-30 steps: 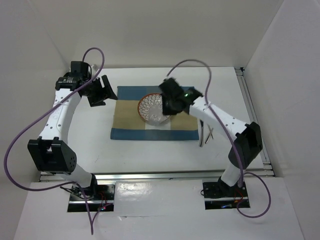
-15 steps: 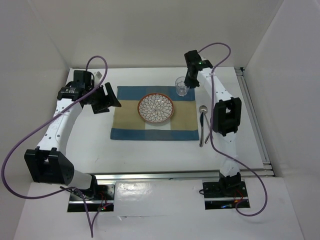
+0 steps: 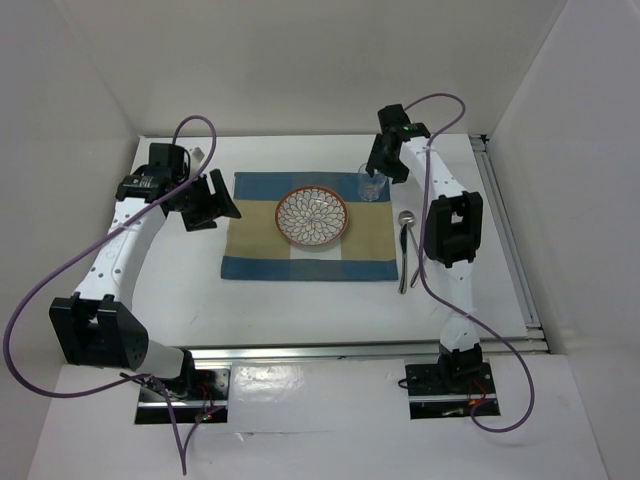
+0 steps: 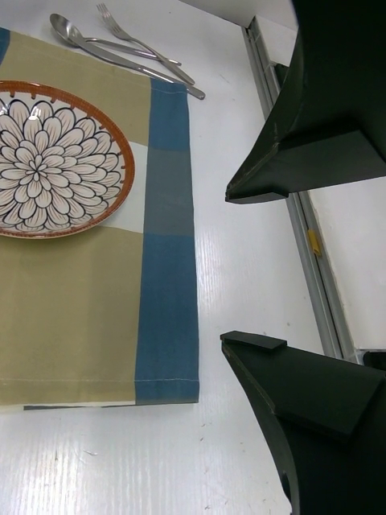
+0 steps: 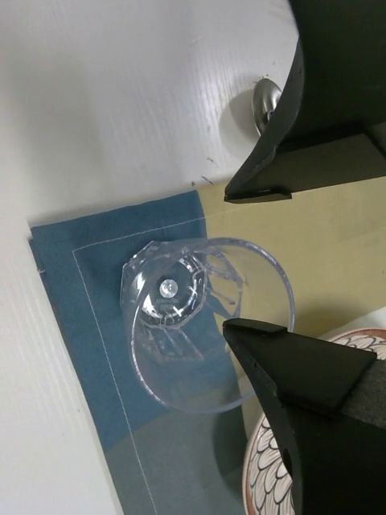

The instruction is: Set the dinner table for one person

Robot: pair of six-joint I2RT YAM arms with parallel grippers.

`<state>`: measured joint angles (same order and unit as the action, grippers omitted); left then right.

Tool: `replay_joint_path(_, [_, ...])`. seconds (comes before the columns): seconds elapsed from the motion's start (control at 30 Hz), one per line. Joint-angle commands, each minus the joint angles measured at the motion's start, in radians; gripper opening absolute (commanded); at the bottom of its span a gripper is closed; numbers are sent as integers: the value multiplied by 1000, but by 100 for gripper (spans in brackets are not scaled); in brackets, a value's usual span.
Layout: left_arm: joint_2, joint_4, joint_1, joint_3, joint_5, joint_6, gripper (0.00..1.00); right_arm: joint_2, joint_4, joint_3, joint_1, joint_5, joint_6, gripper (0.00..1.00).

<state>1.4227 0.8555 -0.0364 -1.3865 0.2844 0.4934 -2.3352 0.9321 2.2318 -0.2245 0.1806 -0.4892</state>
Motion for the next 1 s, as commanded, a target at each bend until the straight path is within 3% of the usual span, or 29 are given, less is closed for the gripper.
replay_joint_path(0.0, [-11,4,-14,-14,-17,-29,82,42,-52,49,8,-16,12,71])
replay_joint_path(0.2, [-2,27,-14,-36,-57,-29,82,236,-55,-68,17,51,12,71])
replay_joint_path(0.3, [-11,36,-14,-45,-85,-29,82,442,-136,-335,27,143,-11,73])
replay_joint_path(0.33, [-11,36,-14,-45,-85,-29,82,501,-175,-506,27,181,-11,73])
replay_joint_path(0.47, [-11,47,-14,-54,-120,-29,82,749,-274,-815,50,119,3,71])
replay_joint_path(0.67, [-11,33,-23,-40,-99,-9,82,810,-269,-1139,40,45,-2,56])
replay_joint_path(0.97, [-2,33,-43,-20,-96,1,82,749,-372,-1227,21,-63,96,54])
